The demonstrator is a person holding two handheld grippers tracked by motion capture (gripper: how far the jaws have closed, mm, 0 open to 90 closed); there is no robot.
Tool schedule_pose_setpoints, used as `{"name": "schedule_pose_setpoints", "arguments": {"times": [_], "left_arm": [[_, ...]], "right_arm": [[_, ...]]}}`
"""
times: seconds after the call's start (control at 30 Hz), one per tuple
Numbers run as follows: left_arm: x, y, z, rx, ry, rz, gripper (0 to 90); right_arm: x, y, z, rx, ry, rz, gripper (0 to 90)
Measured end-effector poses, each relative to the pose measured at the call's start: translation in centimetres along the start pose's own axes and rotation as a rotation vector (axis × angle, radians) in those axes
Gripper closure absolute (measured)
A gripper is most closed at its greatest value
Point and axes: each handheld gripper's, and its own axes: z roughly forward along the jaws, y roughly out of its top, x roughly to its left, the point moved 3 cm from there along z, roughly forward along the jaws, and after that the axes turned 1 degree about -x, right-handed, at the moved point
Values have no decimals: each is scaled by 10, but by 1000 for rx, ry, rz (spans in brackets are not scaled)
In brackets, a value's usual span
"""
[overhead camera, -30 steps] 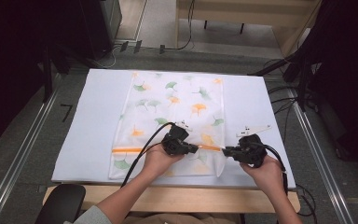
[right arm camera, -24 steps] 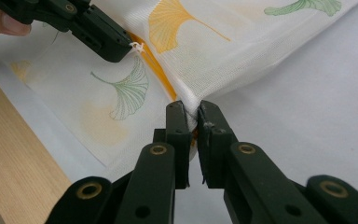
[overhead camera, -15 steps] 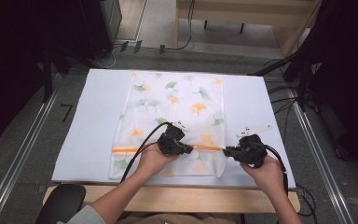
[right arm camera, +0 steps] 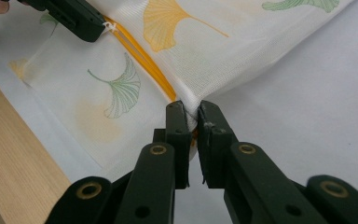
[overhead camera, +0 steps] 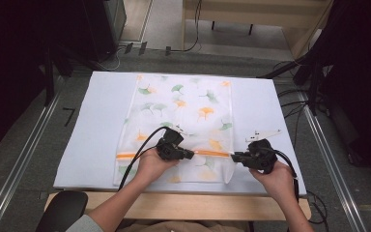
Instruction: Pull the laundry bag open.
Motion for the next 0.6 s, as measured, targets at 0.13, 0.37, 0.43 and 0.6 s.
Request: {"name": "schedule_pose_setpoints", "arguments": {"times": [0.13, 0.37, 0.43, 0.6], "left_arm": [[0, -1, 0, 6, -2, 7, 900], [1, -2, 0, 16, 10, 10, 900], [1, -2, -1, 12, 12, 3, 900], [6, -3, -5, 14, 15, -7, 900]], "right_arm": [[0, 0, 0, 0, 3, -1, 853], [0, 0, 1, 6, 3, -7, 853], [0, 0, 1, 6, 3, -8, 853], [-1, 0, 1, 1, 8, -7, 853]]}}
